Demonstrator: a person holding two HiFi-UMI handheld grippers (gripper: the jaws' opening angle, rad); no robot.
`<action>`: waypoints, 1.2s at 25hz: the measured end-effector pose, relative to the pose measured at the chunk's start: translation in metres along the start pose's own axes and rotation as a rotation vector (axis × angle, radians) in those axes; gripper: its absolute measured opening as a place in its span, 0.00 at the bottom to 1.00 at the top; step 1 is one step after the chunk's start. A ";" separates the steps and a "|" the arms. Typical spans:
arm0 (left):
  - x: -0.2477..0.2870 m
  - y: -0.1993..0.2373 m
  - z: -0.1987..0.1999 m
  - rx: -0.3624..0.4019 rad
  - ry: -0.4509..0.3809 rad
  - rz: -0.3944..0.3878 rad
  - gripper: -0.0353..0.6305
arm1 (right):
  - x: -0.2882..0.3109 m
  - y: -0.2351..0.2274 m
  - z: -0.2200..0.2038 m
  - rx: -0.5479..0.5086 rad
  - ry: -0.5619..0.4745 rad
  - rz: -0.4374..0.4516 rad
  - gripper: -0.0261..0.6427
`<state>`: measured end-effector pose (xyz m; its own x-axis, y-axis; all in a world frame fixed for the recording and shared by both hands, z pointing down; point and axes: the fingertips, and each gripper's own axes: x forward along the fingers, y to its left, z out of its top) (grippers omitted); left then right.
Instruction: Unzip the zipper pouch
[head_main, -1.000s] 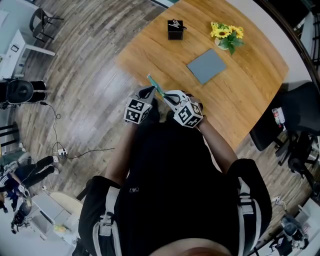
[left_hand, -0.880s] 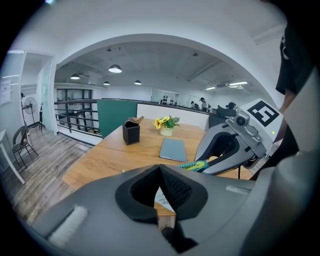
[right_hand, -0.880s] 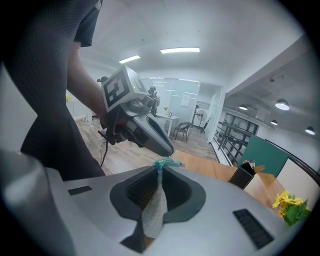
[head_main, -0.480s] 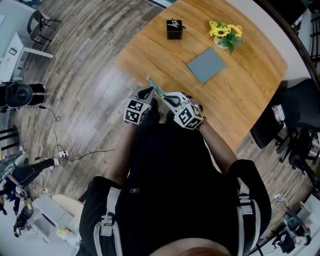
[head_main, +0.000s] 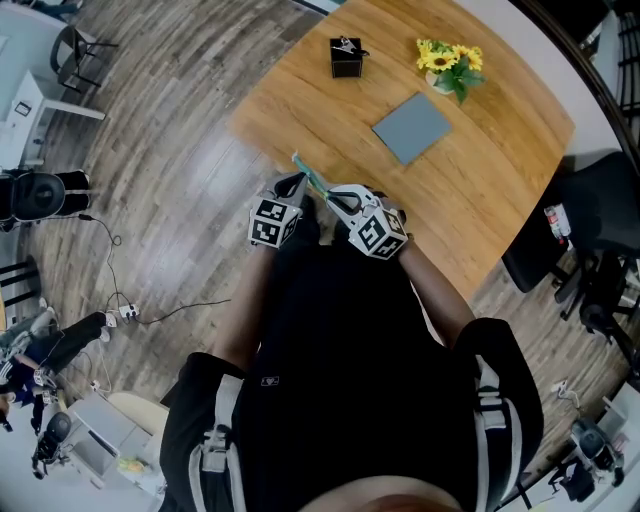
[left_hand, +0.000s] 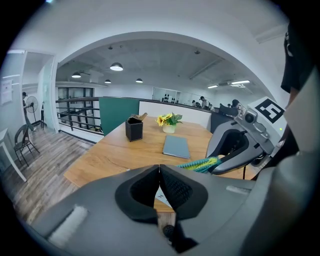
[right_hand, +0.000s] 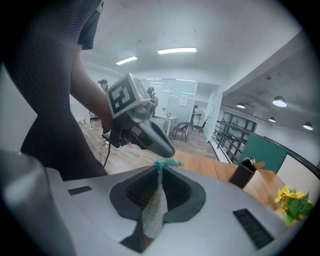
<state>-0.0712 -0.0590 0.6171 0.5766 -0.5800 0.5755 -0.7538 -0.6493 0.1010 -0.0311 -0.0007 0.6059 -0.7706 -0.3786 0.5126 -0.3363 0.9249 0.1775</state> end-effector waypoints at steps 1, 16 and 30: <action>0.000 0.001 0.000 -0.001 0.003 0.000 0.06 | 0.000 0.000 0.000 -0.001 0.000 0.001 0.09; 0.002 0.015 -0.004 0.000 0.035 0.039 0.06 | 0.004 -0.002 0.006 -0.006 -0.026 0.031 0.09; 0.010 0.019 -0.008 0.011 0.052 0.048 0.06 | 0.001 -0.003 0.004 -0.010 -0.028 0.033 0.09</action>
<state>-0.0822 -0.0732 0.6309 0.5224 -0.5848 0.6205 -0.7767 -0.6267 0.0632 -0.0328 -0.0040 0.6021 -0.7963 -0.3482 0.4945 -0.3047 0.9373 0.1693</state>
